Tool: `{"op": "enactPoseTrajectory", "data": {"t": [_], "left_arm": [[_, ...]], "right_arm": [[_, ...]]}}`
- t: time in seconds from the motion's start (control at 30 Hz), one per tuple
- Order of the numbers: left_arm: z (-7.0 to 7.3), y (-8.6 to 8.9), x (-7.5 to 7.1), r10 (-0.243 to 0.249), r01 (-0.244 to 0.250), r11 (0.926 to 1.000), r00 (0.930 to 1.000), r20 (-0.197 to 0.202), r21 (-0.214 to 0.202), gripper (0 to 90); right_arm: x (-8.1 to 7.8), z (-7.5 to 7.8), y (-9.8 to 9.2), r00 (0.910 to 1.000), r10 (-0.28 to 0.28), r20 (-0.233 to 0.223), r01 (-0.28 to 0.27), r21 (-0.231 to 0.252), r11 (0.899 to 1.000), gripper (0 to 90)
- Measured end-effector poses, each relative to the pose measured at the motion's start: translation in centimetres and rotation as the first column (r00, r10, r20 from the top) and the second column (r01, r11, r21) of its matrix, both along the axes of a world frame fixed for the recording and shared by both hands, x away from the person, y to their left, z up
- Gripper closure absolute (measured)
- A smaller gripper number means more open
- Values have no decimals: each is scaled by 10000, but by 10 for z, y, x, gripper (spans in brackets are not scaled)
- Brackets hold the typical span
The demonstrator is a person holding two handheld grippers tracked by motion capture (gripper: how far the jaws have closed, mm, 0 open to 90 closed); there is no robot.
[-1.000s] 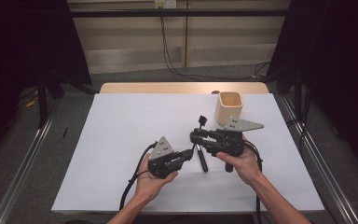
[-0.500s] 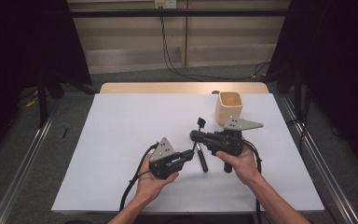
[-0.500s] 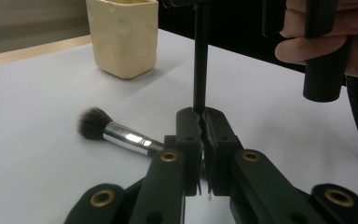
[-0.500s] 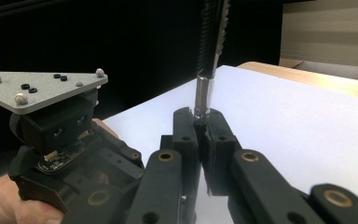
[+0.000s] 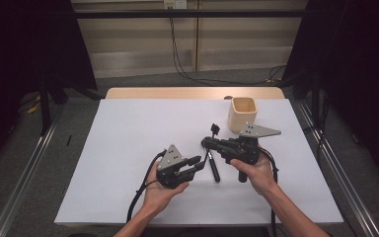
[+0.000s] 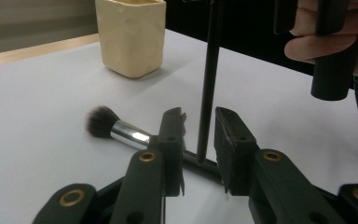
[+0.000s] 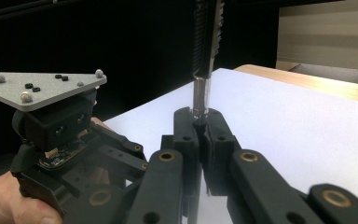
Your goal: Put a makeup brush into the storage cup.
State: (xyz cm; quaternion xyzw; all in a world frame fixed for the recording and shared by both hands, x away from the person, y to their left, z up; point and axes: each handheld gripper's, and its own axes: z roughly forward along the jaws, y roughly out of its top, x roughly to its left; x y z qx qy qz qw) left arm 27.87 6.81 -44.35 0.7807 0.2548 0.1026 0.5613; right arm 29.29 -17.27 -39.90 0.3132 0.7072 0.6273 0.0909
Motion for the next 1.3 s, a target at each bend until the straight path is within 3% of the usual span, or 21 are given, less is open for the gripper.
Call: {"op": "enactPoseTrajectory", "data": {"t": [0.27, 0.5, 0.57, 0.8, 1.0, 1.23, 1.3], "left_arm": [[4, 5, -2, 230, -231, 9997, 9996, -159, -63, 537], [8, 13, 0, 810, -811, 9967, 9965, -215, -75, 313], [9, 15, 0, 930, -932, 9956, 9949, -401, -30, 220], [13, 24, -3, 1205, -1205, 9927, 9927, -89, -7, 81], [13, 33, 1, 1405, -1405, 9901, 9895, -345, 9, 49], [15, 49, 3, 1636, -1637, 9865, 9864, -181, -4, 26], [15, 54, 3, 1815, -1812, 9833, 9833, -107, 181, 26]], "right_arm": [[-2, 1, -2, 10000, -6, 33, 7, -85, 10000, 864], [-2, 0, -7, 9999, -134, 25, 135, -106, 9999, 863], [-2, 0, -8, 9999, -148, 25, 149, -81, 9999, 863], [-2, 0, -12, 9998, -203, 48, 203, -112, 9997, 863], [-2, -1, -16, 9996, -273, 8, 273, -82, 9996, 863], [-2, -1, -22, 9992, -397, -22, 397, -86, 9992, 863], [-3, -1, -24, 9991, -425, -7, 424, -102, 9990, 864]]}}
